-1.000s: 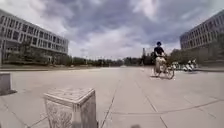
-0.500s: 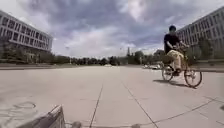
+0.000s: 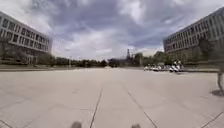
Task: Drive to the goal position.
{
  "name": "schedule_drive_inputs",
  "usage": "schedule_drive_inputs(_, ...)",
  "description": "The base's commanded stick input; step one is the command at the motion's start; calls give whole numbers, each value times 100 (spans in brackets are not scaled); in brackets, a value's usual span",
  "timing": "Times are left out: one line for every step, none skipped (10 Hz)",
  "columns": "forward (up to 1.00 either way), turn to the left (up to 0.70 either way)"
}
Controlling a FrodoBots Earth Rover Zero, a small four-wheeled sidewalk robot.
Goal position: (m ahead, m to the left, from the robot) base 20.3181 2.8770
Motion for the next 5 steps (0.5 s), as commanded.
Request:
schedule_drive_inputs(70, 0)
schedule_drive_inputs(70, 0)
schedule_drive_inputs(70, 0)
schedule_drive_inputs(70, 0)
schedule_drive_inputs(70, 1)
